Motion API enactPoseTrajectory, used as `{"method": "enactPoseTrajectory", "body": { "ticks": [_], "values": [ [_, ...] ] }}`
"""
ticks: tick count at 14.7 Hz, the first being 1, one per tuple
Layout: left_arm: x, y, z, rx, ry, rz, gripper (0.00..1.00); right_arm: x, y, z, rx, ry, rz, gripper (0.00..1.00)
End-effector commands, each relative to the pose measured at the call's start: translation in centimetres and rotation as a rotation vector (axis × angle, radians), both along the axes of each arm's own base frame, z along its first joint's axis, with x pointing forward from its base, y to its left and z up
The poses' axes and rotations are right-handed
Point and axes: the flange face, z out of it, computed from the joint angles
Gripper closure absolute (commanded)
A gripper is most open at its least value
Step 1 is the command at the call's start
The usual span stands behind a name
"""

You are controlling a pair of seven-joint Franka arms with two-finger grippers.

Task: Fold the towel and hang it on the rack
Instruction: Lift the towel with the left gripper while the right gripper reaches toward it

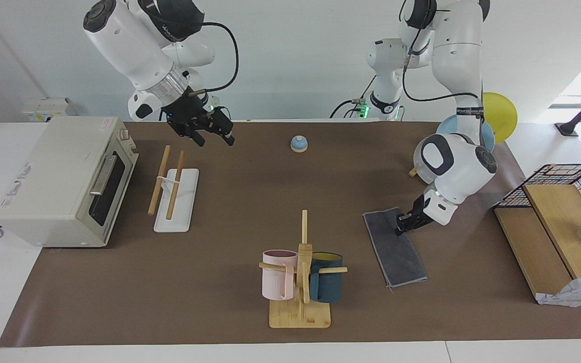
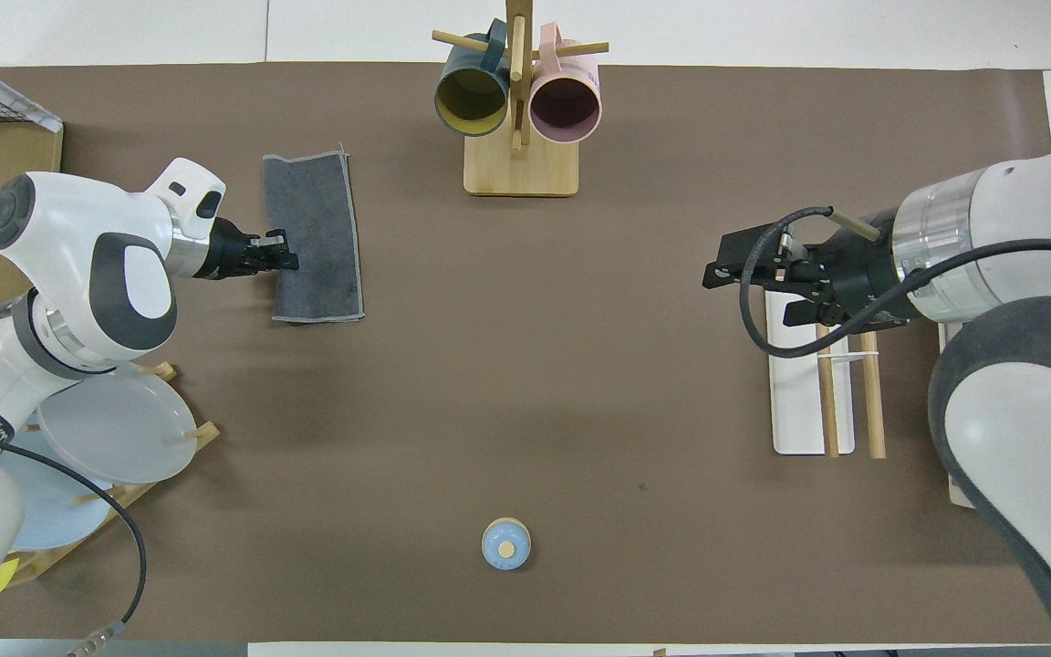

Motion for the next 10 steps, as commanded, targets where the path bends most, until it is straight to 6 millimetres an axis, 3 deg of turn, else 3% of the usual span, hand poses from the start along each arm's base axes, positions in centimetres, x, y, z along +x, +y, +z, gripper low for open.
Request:
{"method": "enactPoseTrajectory", "body": {
  "ticks": [1,6,10],
  "values": [
    [1.8,-0.6,3.8,-0.048,0.043,0.119,1.00,-0.6,0.0,0.1,0.022,-0.001,-0.011,0.00],
    [1.8,-4.1,12.0,-0.104,0.119,0.385,1.00,-0.8,0.0,0.3,0.021,0.013,0.002,0.00],
    [0.6,-9.4,17.9,-0.175,0.228,0.642,1.00,-1.3,0.4,0.1,0.018,0.033,-0.007,0.00]
  ]
}}
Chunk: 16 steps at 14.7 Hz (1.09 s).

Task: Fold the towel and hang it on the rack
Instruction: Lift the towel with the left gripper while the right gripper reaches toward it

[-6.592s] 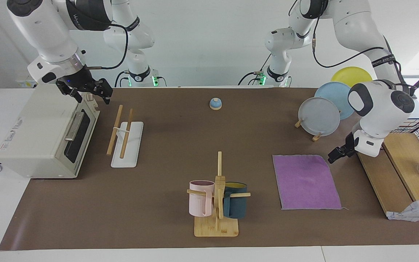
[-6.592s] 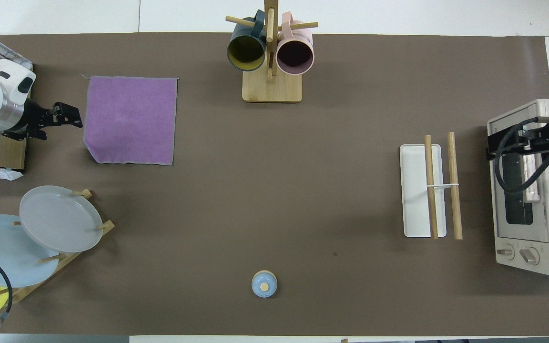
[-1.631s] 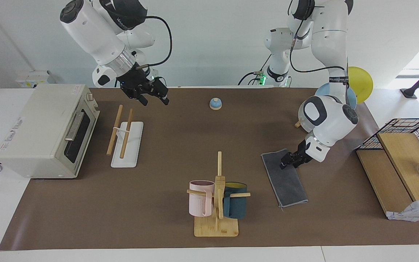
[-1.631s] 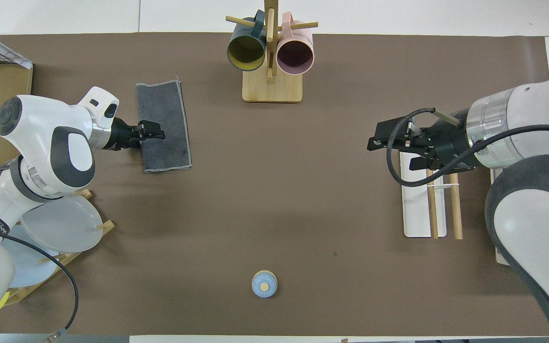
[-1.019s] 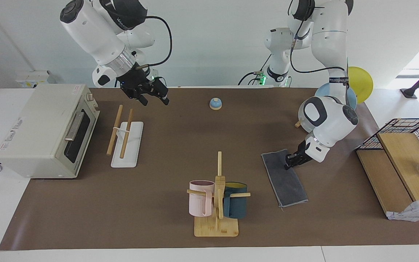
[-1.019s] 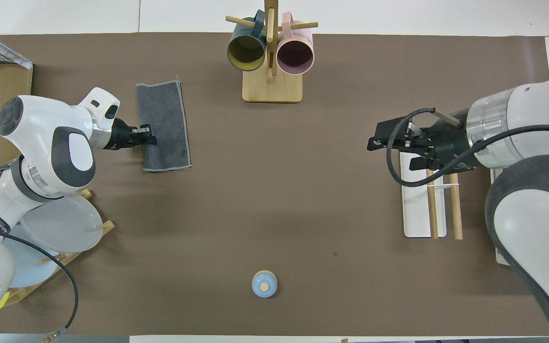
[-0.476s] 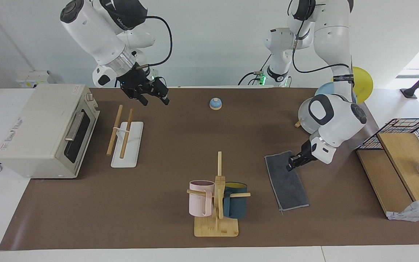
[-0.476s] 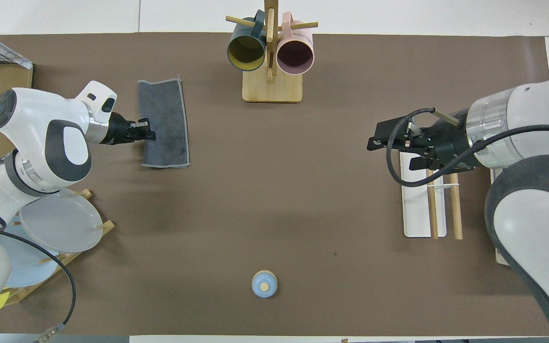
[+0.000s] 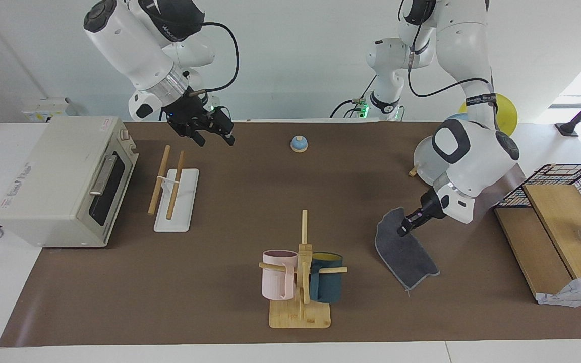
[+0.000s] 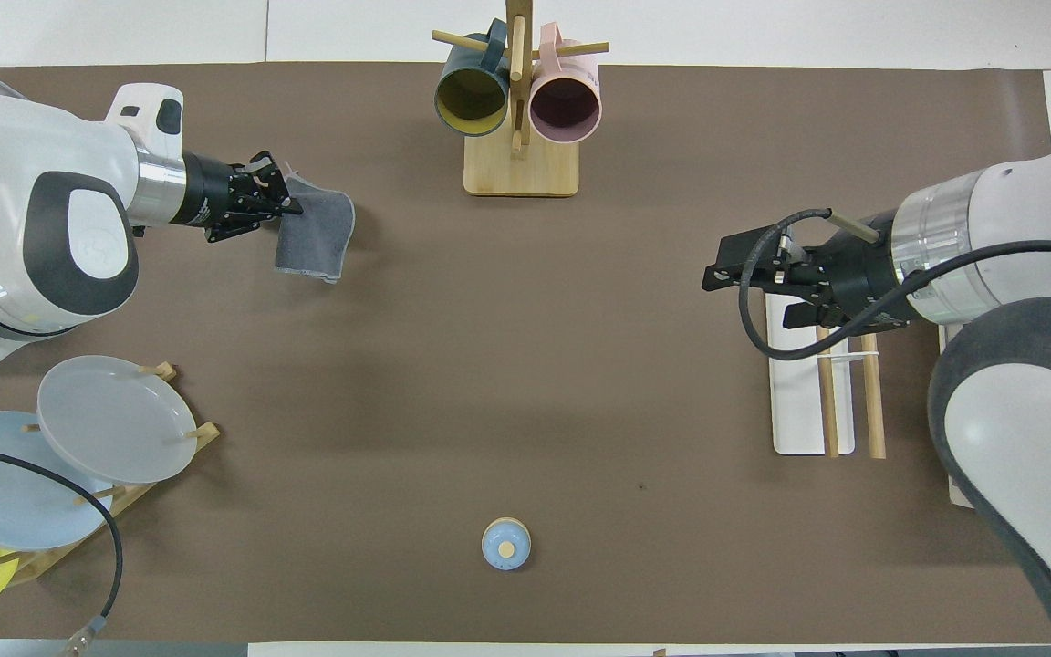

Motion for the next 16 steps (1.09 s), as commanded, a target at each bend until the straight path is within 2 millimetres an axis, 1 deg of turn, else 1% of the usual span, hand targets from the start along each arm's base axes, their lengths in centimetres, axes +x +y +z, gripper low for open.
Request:
{"method": "enactPoseTrajectory", "body": {
  "ticks": [1,2,4,5,6,7,8,9,10,11,13,14,15,16],
  "values": [
    [-1.5,-3.5,3.5,-0.045,0.085,0.165,1.00,-1.7,1.5,-0.2,0.015,0.017,-0.001,0.00],
    [-2.1,-4.5,4.9,-0.069,0.110,0.237,1.00,-1.9,2.6,-0.4,0.008,-0.004,0.003,0.00],
    [-3.5,-6.2,7.4,-0.107,0.159,0.359,1.00,-1.0,3.1,-0.2,0.029,-0.070,-0.060,0.00],
    [-4.2,-7.0,8.4,-0.125,0.181,0.410,1.00,-0.6,3.8,-0.2,0.048,-0.082,-0.122,0.00],
    [-4.9,-7.9,9.2,-0.147,0.218,0.473,1.00,-0.7,5.5,-0.5,0.069,-0.061,-0.177,0.00],
    [-5.4,-8.7,9.7,-0.167,0.268,0.556,1.00,-0.7,6.3,-0.8,0.114,-0.024,-0.223,0.00],
    [-5.9,-9.2,10.1,-0.183,0.312,0.629,1.00,-0.5,6.6,-1.3,0.160,0.010,-0.271,0.00],
    [-6.4,-10.0,10.5,-0.197,0.349,0.690,1.00,0.0,6.7,-2.2,0.206,0.044,-0.333,0.00],
    [-6.8,-10.5,10.8,-0.211,0.379,0.739,1.00,0.7,7.0,-2.6,0.281,0.080,-0.421,0.00],
    [-7.0,-10.9,10.8,-0.227,0.415,0.798,1.00,1.5,7.1,-3.1,0.346,0.120,-0.515,0.00],
    [-7.4,-11.7,11.2,-0.273,0.466,0.922,1.00,1.3,9.6,-3.2,0.403,0.162,-0.612,0.00],
    [-7.6,-12.3,11.3,-0.294,0.502,0.984,1.00,1.3,10.0,-3.1,0.418,0.172,-0.646,0.00],
    [-7.6,-12.4,11.7,-0.320,0.523,1.041,1.00,1.5,10.8,-3.6,0.445,0.200,-0.693,0.00],
    [-7.9,-12.9,11.8,-0.339,0.544,1.082,1.00,1.6,11.7,-3.7,0.499,0.219,-0.754,0.00]
  ]
}}
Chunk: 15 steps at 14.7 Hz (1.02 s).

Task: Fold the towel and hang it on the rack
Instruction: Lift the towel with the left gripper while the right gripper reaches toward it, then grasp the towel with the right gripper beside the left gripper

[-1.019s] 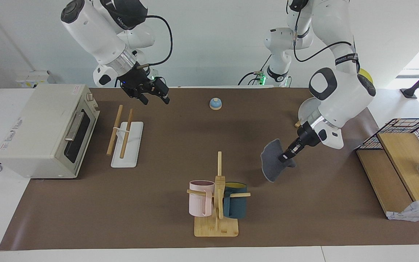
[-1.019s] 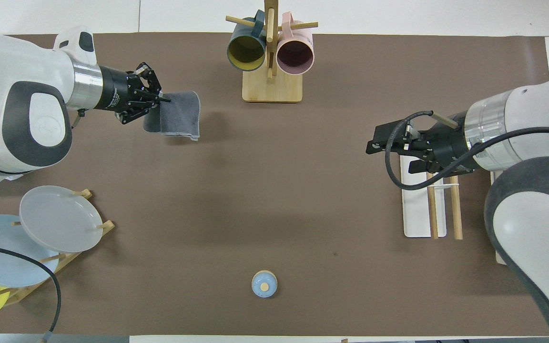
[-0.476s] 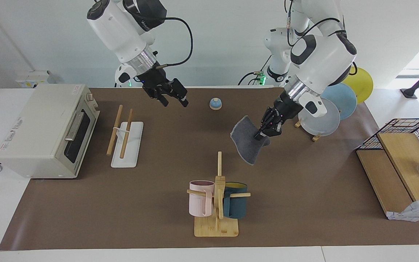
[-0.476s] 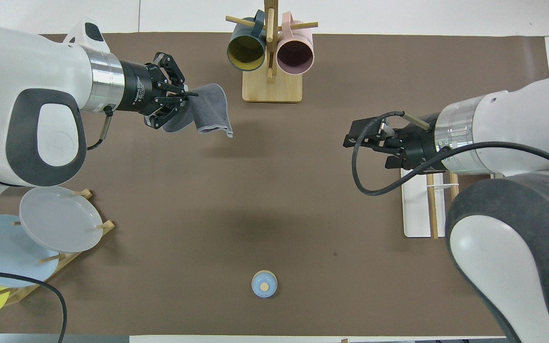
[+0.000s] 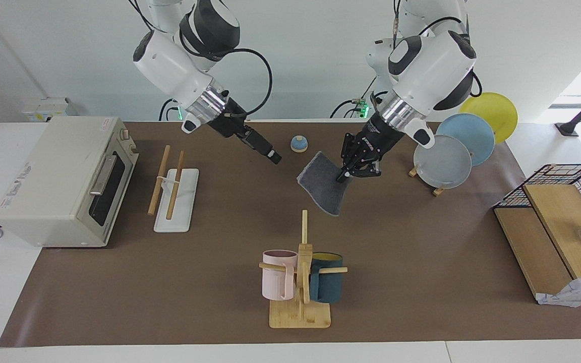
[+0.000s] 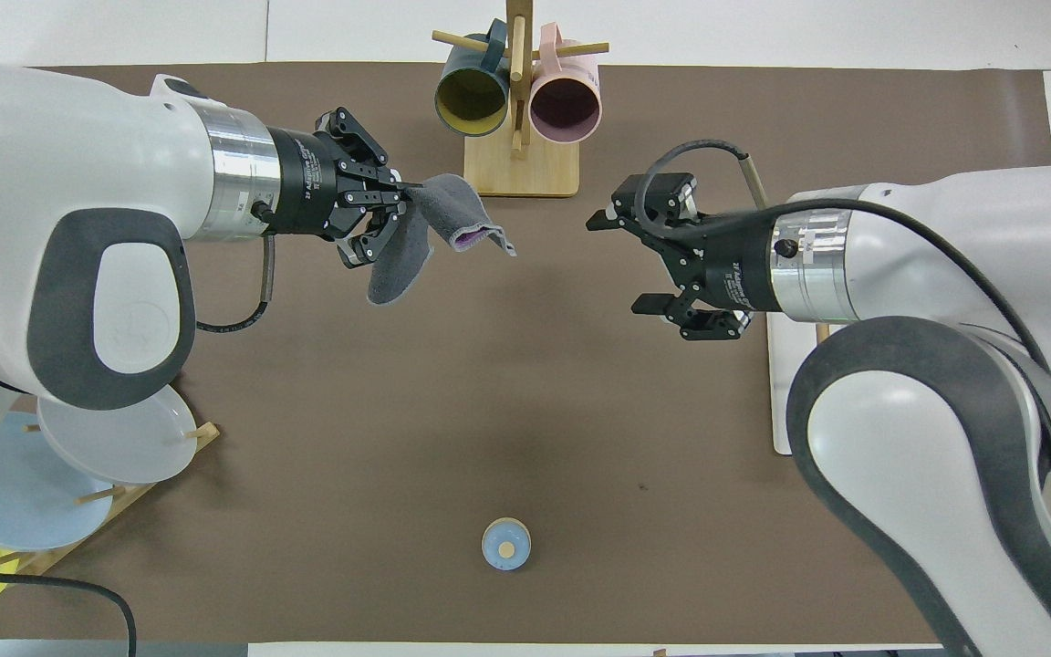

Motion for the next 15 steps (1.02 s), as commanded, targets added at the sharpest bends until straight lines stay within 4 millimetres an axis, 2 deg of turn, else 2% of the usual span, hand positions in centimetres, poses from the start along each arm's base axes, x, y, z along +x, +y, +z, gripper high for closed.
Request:
{"method": "enactPoseTrajectory", "body": {
  "ticks": [1,3,11,15],
  "values": [
    [-1.3,-1.1,0.5,-0.043,0.043,0.131,1.00,0.0,2.5,-0.4,0.142,0.072,-0.175,0.00],
    [-1.9,-1.9,0.7,-0.051,0.059,0.147,1.00,-0.1,3.8,-0.7,0.151,0.072,-0.196,0.00],
    [-2.1,-1.8,0.9,-0.068,0.090,0.207,1.00,1.7,4.1,-1.6,0.149,0.036,-0.217,0.00],
    [-2.1,-1.8,0.9,-0.069,0.095,0.211,1.00,1.8,4.5,-1.8,0.139,0.013,-0.193,0.41]
  ]
}}
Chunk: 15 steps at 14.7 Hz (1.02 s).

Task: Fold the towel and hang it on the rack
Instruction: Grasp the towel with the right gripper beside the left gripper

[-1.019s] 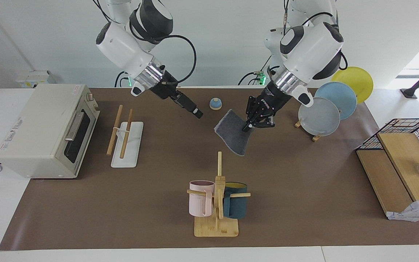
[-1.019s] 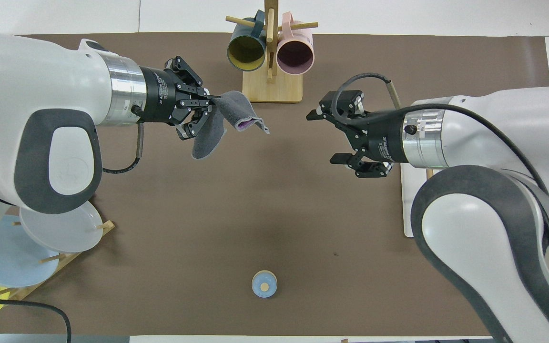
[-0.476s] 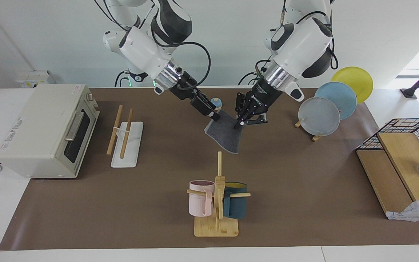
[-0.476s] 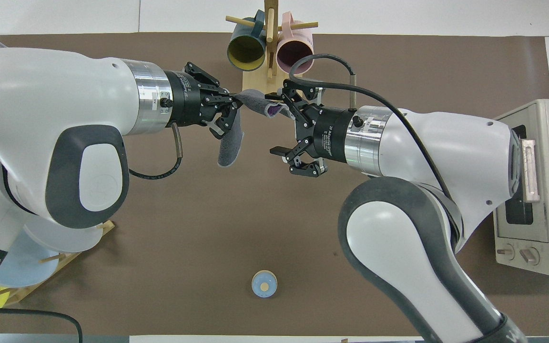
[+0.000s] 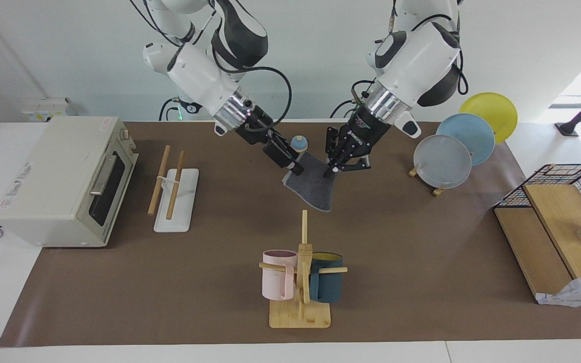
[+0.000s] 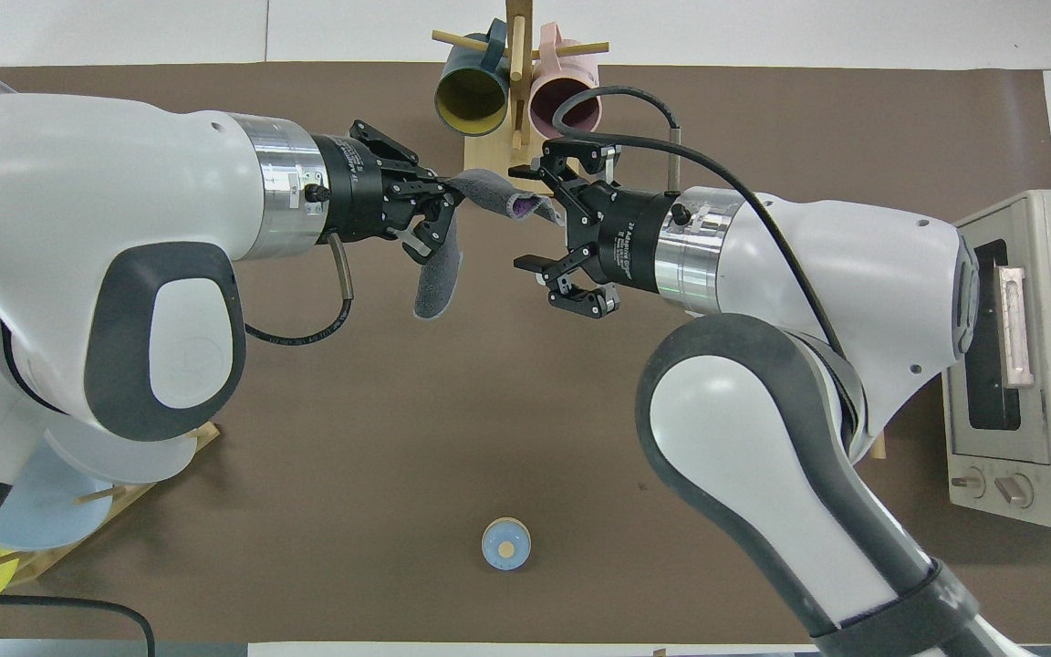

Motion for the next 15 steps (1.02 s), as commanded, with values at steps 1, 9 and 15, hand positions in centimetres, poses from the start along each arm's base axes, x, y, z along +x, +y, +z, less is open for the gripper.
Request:
{"method": "enactPoseTrajectory", "body": {
  "ticks": [1,9,15],
  "values": [
    [-0.9,0.3,0.2,0.001,-0.003,0.030,1.00,0.2,1.6,0.0,0.007,-0.039,0.019,0.59],
    [-1.8,-0.1,-0.1,0.012,0.000,0.018,1.00,0.1,1.9,-0.1,-0.001,-0.058,0.035,1.00],
    [-2.3,-0.3,-0.7,0.027,-0.004,0.002,0.01,-0.1,1.9,-0.2,-0.027,-0.101,0.089,1.00]
  ]
}}
